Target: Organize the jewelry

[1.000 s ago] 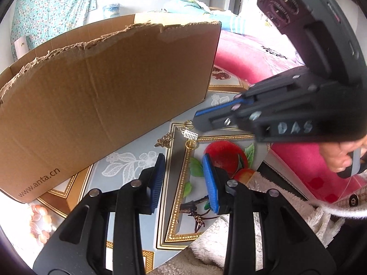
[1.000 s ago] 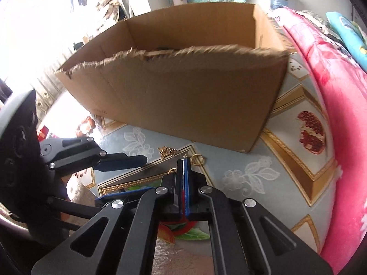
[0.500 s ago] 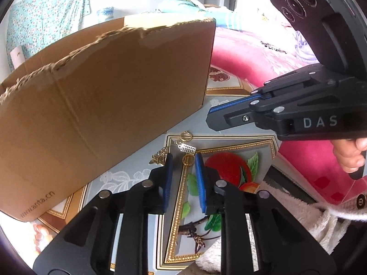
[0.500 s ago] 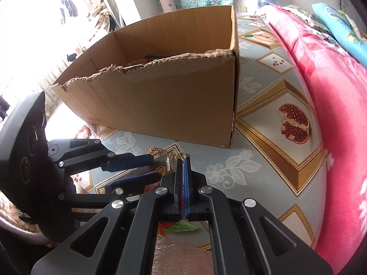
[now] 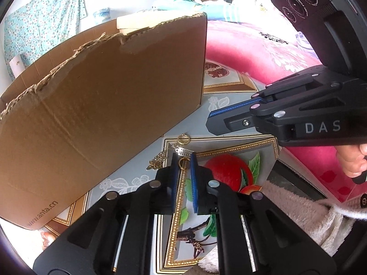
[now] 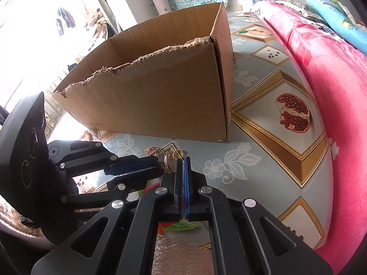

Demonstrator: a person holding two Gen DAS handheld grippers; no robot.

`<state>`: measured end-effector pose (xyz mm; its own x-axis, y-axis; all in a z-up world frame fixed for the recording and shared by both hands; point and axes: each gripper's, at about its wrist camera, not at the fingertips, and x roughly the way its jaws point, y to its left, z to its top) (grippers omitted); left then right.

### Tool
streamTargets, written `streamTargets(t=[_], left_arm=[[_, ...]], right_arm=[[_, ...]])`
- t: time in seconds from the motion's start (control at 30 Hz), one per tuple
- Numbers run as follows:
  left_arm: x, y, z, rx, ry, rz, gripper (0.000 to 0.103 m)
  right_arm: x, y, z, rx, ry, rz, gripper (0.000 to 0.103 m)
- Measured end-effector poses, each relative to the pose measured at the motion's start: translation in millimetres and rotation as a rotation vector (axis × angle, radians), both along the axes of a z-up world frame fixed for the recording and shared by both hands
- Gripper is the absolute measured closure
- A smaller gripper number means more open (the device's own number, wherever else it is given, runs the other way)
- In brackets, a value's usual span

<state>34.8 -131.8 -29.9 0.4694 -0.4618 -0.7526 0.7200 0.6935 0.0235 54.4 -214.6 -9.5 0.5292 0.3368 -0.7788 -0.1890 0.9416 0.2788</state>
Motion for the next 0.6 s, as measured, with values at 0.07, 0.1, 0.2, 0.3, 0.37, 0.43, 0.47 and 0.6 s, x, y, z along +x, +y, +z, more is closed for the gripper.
streamTargets(t=[0.07,0.1,0.2,0.3,0.37,0.43,0.47,0.6], left_arm=[[0.1,-0.2,0.3,-0.003,0.003,0.002,0.094],[0.5,0.2,0.5,-0.007,0.007,0.005,0.094],[0.7,2.5,1.1,-0.017,0.013,0.011,0.096],[0.1,7.8,1.4,-0.023,0.023,0.017,0.103],[0.3,10.7,0.7,-0.023,0.025,0.023,0.103],[-0.9,13.9,0.4,-0.017,0.019,0.031,0.103],[-1.5,16.3,0.2,-0.018,0.02,0.036,0.103],[-3.0,26.2,0.3,-0.024,0.037,0.062,0.103]], right_arm=[[-1.2,-0.1,0.6,-0.003,-0.004,-0.003,0.102],[-1.7,-0.7,0.8,-0.002,-0.006,-0.005,0.102],[-2.9,-1.8,2.0,0.001,-0.011,-0.01,0.102],[-3.9,-1.1,2.7,0.002,-0.014,-0.012,0.102],[-3.3,-0.2,2.5,-0.001,-0.014,-0.01,0.102],[-2.4,1.2,1.8,-0.01,-0.012,-0.01,0.102],[-2.1,2.5,1.7,-0.015,-0.012,-0.009,0.102],[-2.4,7.6,2.5,-0.028,-0.015,-0.004,0.101]])
